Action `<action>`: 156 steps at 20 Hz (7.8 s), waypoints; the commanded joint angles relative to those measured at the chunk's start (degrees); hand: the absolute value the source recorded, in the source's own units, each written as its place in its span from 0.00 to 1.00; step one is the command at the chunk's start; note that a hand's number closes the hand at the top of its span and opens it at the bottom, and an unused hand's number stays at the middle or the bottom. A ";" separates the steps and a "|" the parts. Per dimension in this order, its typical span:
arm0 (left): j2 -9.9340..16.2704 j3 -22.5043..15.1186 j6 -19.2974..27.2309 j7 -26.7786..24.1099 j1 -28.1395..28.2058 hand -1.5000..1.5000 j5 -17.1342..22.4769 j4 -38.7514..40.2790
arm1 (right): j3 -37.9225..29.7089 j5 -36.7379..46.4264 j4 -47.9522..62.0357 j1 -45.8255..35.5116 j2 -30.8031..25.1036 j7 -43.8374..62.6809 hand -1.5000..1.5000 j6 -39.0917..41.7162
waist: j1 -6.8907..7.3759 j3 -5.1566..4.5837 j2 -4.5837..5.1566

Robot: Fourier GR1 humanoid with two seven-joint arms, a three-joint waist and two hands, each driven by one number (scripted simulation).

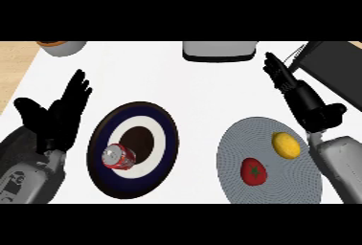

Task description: Pick the lemon from the placemat and place it in the tiered shelf

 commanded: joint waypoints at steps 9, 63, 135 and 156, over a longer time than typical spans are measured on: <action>0.10 -4.32 -3.35 -6.18 0.85 0.50 -5.88 1.91 | -11.44 0.54 14.86 7.55 -13.53 -1.99 1.00 0.87 | -3.59 -2.88 0.31; -11.20 -0.71 -10.37 -6.24 4.43 0.50 -18.07 1.12 | -7.92 28.23 -23.62 20.28 -11.60 32.63 0.00 13.06 | -0.58 -1.75 -1.41; -22.11 14.49 -24.84 -9.77 1.40 0.50 -29.43 7.76 | -18.08 70.62 4.22 10.16 22.45 29.10 1.00 10.62 | 0.36 -1.77 -0.75; -24.49 11.20 -24.20 -8.43 1.94 0.50 -31.23 6.82 | -19.54 97.14 17.94 -32.88 28.71 86.76 1.00 -24.81 | 2.50 -1.89 -1.12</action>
